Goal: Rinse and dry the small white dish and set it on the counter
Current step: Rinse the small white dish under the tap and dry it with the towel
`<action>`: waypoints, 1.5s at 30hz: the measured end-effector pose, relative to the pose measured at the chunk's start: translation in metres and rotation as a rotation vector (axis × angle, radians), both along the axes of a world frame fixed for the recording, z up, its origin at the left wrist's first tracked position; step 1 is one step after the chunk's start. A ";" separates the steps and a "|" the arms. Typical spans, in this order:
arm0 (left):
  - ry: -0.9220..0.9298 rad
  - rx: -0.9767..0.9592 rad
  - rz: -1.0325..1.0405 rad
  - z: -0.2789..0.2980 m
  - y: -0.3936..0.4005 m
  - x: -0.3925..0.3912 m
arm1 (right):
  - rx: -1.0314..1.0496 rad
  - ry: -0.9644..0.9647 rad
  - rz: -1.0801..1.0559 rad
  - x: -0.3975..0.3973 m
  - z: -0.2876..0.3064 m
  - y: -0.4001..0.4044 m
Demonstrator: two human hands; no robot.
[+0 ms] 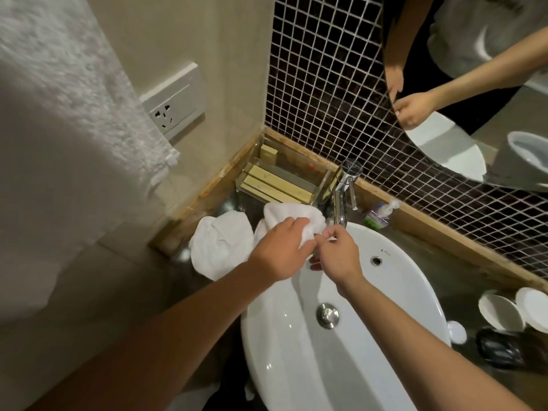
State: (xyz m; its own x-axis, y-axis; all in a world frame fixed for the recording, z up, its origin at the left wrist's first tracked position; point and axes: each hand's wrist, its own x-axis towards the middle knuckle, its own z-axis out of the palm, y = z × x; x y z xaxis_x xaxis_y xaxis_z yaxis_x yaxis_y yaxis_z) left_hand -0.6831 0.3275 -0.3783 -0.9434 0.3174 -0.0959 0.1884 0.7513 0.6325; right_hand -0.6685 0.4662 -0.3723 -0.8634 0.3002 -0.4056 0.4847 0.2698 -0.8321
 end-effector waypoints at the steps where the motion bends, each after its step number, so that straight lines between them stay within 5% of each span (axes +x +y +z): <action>1: 0.013 0.003 -0.021 -0.001 0.000 0.004 | -0.006 -0.002 -0.007 0.002 0.000 0.002; 7: -0.002 -0.021 -0.033 -0.005 -0.002 0.013 | -0.022 -0.045 -0.003 0.016 -0.004 0.011; 16: 0.075 -0.333 -0.087 -0.009 -0.006 0.005 | -0.040 -0.035 0.040 0.023 -0.004 0.010; 25: 0.019 -0.113 -0.027 0.004 0.008 0.010 | -0.100 -0.039 -0.037 0.019 -0.007 0.016; 33: -0.179 -0.275 -0.131 0.004 0.003 0.010 | -0.030 -0.039 0.041 0.028 -0.012 0.015; 39: -0.145 -0.254 0.055 -0.008 -0.002 0.007 | -0.022 -0.013 0.034 0.032 -0.013 0.009; 45: -0.177 -0.004 0.133 -0.008 0.010 0.012 | -0.103 -0.036 -0.069 0.031 -0.013 0.007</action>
State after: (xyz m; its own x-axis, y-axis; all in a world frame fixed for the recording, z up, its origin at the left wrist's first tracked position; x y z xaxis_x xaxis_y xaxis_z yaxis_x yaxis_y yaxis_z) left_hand -0.6710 0.3374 -0.3860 -0.9452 0.1905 -0.2651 -0.0264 0.7649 0.6436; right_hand -0.6374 0.4729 -0.3852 -0.8265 0.3136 -0.4674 0.5288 0.1483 -0.8357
